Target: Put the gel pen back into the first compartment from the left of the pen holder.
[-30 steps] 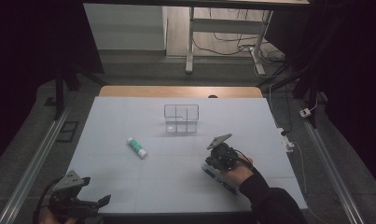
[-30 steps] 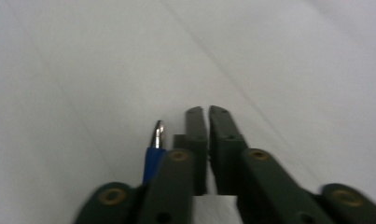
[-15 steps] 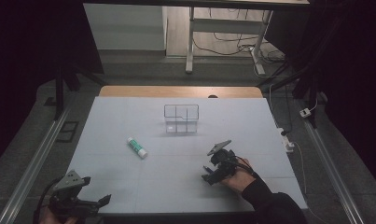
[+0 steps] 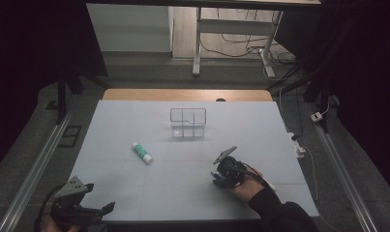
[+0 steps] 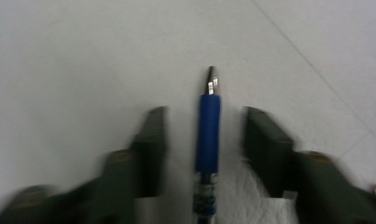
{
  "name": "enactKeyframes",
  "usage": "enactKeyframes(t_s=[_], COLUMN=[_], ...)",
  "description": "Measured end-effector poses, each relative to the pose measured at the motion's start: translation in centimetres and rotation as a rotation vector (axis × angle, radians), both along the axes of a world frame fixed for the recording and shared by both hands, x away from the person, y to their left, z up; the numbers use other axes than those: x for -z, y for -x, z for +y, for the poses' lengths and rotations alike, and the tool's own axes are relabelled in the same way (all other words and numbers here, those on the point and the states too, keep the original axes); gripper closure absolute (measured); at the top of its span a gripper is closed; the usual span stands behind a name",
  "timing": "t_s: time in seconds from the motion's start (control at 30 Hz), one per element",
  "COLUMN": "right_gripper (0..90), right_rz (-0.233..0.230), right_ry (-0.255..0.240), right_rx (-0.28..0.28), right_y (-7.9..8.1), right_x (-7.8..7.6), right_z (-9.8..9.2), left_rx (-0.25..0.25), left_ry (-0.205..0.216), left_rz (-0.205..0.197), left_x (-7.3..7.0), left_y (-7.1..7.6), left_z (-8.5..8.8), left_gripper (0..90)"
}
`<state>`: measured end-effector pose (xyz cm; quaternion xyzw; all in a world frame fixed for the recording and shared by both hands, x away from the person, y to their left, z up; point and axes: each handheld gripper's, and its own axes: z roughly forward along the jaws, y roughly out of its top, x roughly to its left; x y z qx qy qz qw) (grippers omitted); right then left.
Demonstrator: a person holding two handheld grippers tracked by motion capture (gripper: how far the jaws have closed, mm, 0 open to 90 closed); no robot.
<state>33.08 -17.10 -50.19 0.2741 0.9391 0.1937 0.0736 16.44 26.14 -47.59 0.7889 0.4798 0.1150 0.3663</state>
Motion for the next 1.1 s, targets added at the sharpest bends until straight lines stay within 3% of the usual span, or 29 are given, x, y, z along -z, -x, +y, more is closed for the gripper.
enactKeyframes(t_s=[0.07,0.3,0.53,0.67,0.93,1.1], right_gripper=[79.1,80.2,80.4,80.4,80.3,80.3], right_rz=[0.000,0.011,-0.064,-0.085,-0.164,-0.190], right_ry=[0.004,-0.014,-0.137,-0.170,-0.262,-0.325], right_rx=[-0.005,0.012,0.031,0.029,0.006,-0.003], right_y=[0.1,-0.1,-0.6,-0.9,-1.6,-2.5], right_x=[-0.1,-0.1,-1.8,-2.4,-4.9,-6.3], right_z=[0.0,-0.2,-0.9,-1.0,0.5,1.8], left_rx=[0.000,0.002,0.004,0.005,0.004,0.005], left_ry=[0.000,0.001,0.002,0.000,0.004,0.007], left_rz=[-0.001,-0.001,-0.002,-0.002,0.001,0.000], left_x=[0.0,0.0,0.0,0.0,0.0,0.0], left_y=[0.0,0.0,0.0,0.0,0.0,0.0], left_z=[0.0,0.0,0.0,0.0,0.0,0.1], left_gripper=[1.0,1.0,1.0,1.0,1.0,1.0])
